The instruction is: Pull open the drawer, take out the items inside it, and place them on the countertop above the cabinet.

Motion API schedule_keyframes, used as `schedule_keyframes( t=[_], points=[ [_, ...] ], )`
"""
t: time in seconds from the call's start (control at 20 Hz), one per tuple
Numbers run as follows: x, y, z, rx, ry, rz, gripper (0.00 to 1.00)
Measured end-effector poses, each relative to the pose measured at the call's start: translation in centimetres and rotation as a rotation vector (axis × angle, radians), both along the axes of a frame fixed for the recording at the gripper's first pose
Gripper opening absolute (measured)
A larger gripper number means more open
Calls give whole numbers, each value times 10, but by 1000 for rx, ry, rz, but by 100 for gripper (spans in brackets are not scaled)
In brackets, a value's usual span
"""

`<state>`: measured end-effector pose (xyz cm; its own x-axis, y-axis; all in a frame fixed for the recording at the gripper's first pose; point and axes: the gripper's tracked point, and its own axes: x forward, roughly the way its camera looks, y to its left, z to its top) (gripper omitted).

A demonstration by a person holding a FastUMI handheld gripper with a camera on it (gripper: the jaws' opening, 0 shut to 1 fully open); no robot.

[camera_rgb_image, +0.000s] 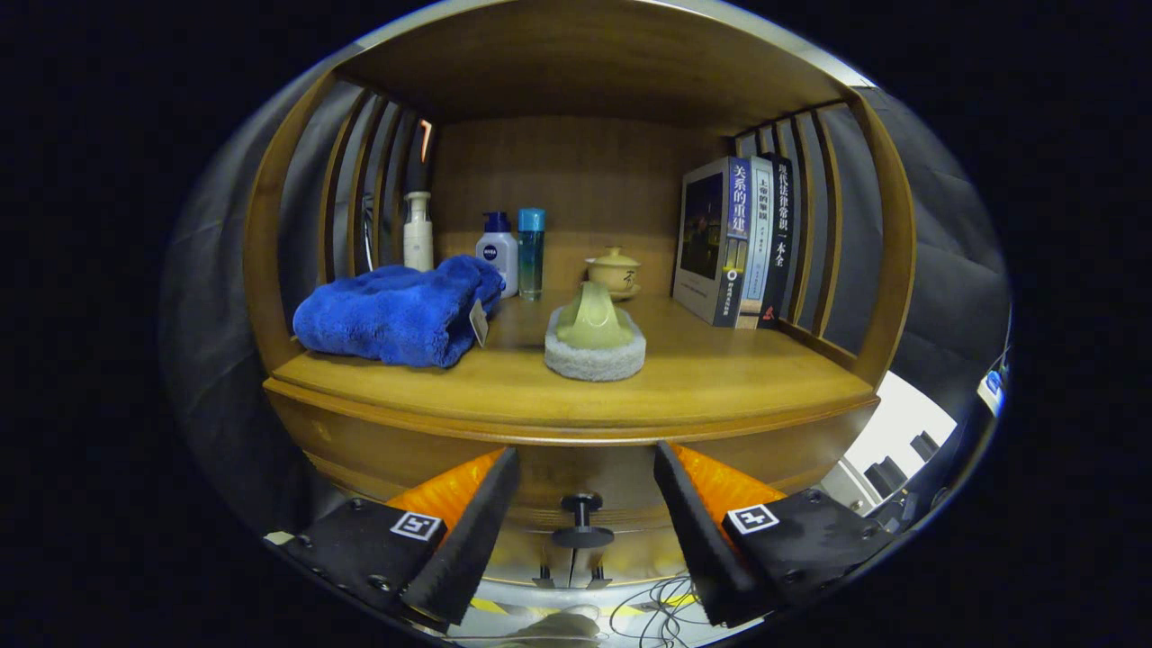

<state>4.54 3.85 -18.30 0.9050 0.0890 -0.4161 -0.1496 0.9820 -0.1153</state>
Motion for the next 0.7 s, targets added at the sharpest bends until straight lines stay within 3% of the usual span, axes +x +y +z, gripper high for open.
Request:
schedule_keyframes(
  t=[0.7],
  points=[
    [-12, 16, 152, 14, -150, 32, 99]
  ],
)
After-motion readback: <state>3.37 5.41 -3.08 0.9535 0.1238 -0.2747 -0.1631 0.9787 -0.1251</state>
